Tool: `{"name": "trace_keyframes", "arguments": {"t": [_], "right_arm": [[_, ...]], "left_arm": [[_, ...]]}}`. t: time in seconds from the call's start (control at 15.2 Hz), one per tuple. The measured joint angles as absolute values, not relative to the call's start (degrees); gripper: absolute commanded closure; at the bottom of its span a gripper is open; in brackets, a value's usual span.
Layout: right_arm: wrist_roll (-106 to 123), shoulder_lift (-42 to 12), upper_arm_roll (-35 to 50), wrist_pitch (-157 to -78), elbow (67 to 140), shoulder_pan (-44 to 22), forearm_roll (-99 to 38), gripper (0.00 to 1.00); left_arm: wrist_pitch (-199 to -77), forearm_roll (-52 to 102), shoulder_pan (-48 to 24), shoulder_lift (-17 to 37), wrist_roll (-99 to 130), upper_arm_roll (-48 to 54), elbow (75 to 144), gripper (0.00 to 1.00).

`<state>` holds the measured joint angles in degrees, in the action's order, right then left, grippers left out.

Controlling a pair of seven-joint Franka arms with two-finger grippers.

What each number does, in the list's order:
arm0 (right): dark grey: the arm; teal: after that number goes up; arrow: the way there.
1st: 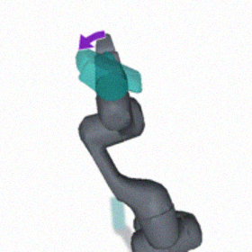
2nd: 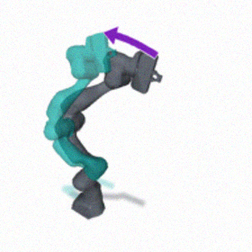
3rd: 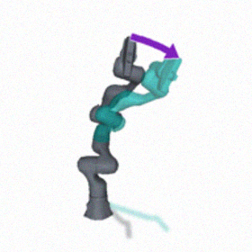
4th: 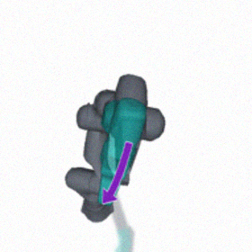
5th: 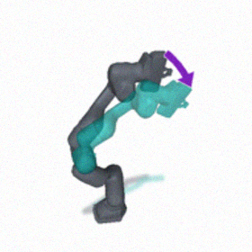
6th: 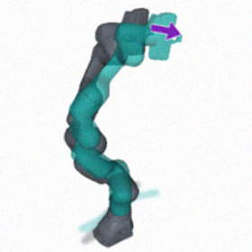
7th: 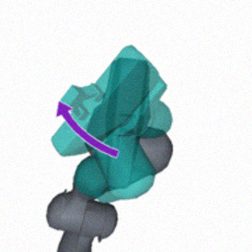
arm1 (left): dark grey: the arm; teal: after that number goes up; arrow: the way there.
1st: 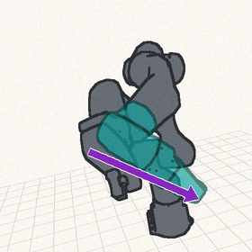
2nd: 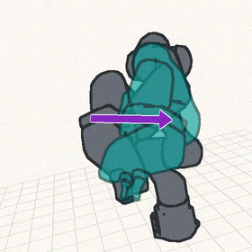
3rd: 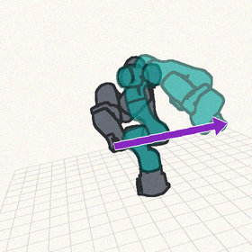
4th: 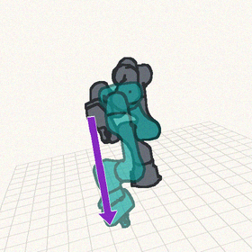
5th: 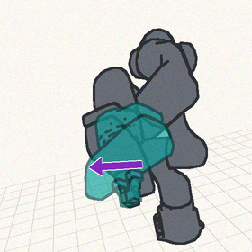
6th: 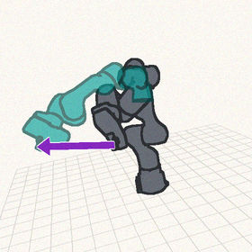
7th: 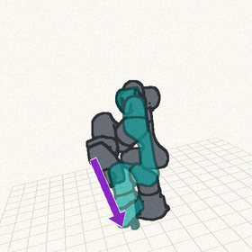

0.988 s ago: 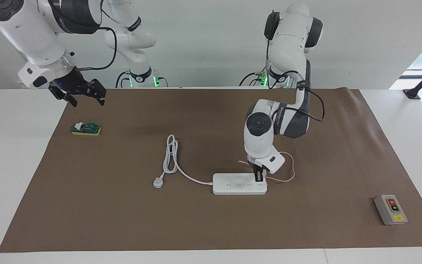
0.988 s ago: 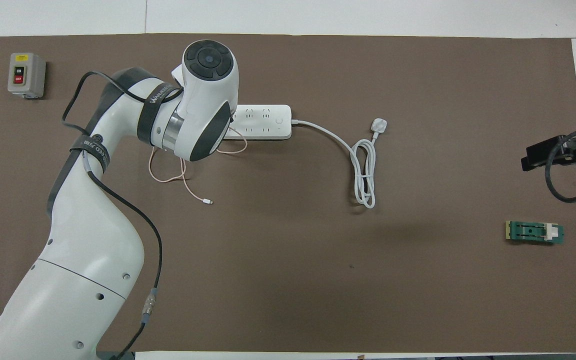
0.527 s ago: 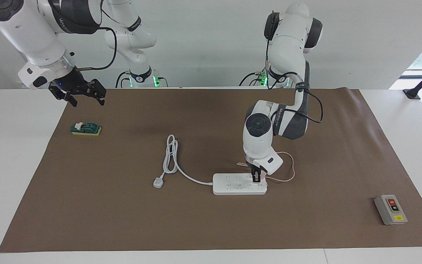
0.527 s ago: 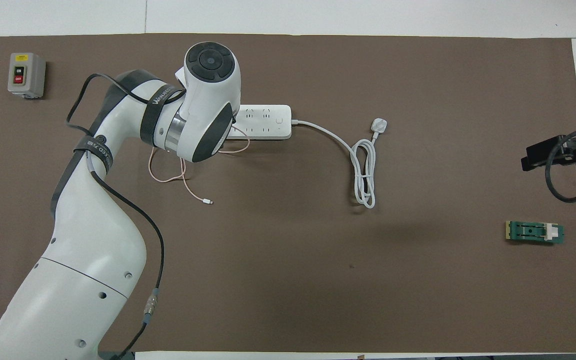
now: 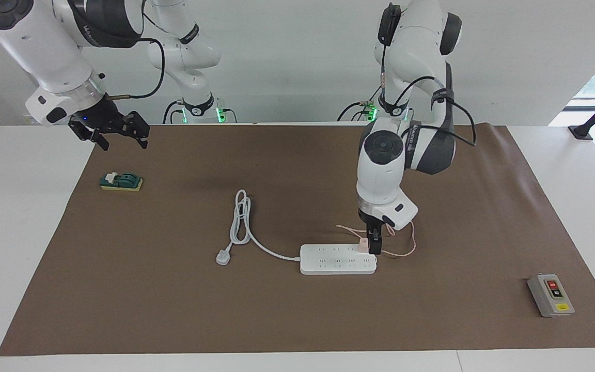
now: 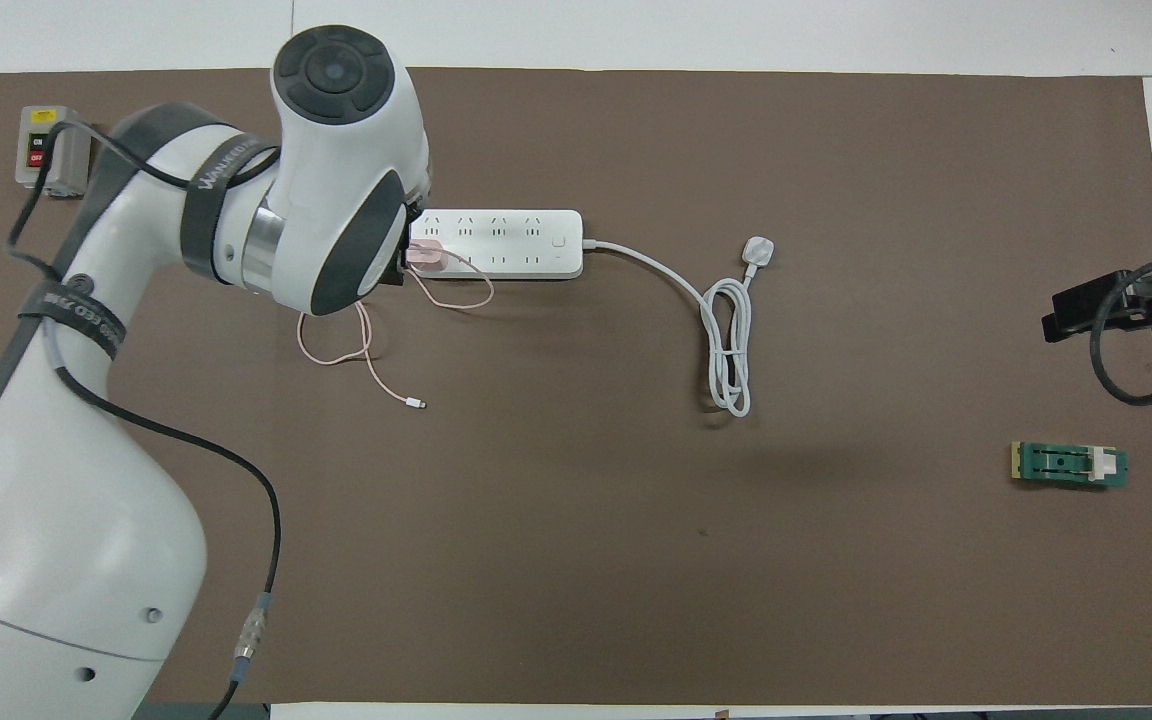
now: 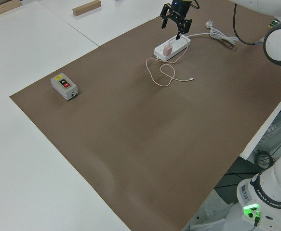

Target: Plug charger into power strip

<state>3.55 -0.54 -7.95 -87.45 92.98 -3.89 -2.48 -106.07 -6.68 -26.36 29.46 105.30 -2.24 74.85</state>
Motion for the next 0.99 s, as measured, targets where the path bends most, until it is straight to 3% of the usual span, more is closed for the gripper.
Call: {"name": "trace_keyframes", "arguments": {"t": [0.53,0.99], "right_arm": [[3.55,-0.54,-7.95,-87.45,92.98,-3.89,-2.48,0.0],[3.55,-0.54,-7.95,-87.45,92.98,-3.89,-2.48,0.0]], "left_arm": [[-94.99,-4.64,-14.6,17.63,72.29,-2.53,74.94,0.0],[-88.3,-4.3,-1.38,12.38,37.4,-2.73,75.21,0.0]]}}
